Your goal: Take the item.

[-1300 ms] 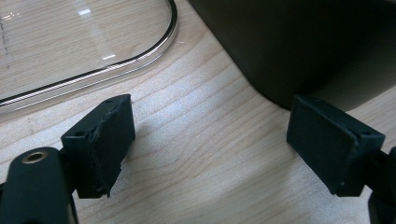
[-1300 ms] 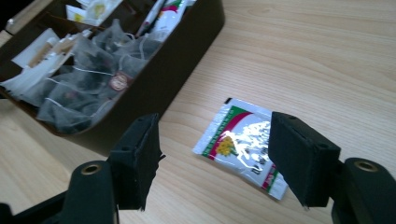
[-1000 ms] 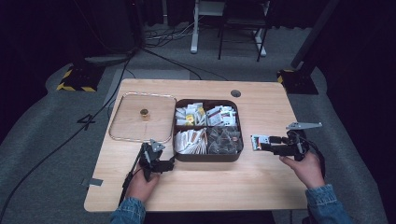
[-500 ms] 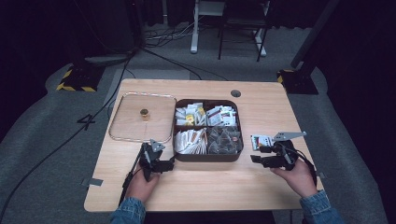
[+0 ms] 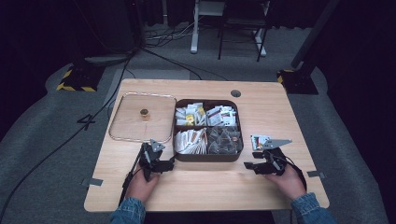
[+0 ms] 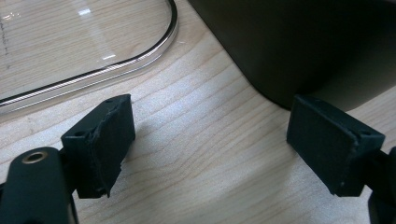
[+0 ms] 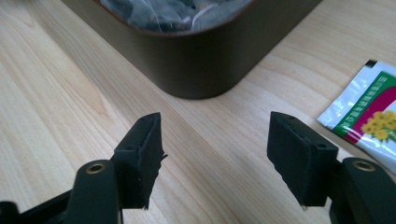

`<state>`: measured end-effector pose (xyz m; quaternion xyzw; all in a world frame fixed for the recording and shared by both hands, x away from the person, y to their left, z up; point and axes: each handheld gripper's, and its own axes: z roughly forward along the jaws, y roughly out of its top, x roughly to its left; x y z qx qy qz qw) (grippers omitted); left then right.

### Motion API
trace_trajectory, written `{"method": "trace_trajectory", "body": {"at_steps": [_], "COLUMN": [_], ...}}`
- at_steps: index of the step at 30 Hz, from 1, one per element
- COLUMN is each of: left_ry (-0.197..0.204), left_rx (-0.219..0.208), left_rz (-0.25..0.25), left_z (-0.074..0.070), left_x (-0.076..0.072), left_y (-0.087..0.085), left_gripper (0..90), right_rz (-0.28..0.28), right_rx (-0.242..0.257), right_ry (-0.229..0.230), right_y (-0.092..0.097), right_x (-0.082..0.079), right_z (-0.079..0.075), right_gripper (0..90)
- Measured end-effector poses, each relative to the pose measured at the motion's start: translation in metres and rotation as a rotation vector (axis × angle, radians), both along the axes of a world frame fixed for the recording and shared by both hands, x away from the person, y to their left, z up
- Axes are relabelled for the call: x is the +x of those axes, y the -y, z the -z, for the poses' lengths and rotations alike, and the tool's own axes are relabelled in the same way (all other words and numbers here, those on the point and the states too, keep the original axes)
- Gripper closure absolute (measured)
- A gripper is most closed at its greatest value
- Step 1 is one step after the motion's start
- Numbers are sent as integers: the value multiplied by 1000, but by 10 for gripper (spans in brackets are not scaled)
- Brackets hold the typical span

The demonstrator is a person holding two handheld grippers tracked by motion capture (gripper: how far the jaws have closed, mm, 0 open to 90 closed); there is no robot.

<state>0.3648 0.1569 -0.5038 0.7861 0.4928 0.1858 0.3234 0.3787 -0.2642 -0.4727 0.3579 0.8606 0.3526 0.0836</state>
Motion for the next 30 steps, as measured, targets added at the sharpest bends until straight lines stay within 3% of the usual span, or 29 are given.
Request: {"method": "trace_trajectory", "body": {"at_steps": [7,14,16,20,30], "left_ry": [0,0,1,0,0], "left_rx": [0,0,0,0,0], "left_rz": [0,0,0,0,0], "left_z": [0,0,0,0,0], "left_x": [0,0,0,0,0], "left_y": [0,0,0,0,0], "left_gripper": [158,158,158,158,158], "right_rz": [4,-23,-41,-45,-45], "right_rx": [0,-50,-59,-14,-24], "right_ry": [6,69,95,132,125], "right_y": [-1,-4,-5,-7,-10], "right_x": [3,2,1,1,5], "right_z": [14,21,23,32,33], "right_gripper": [336,296,230,82,43]}}
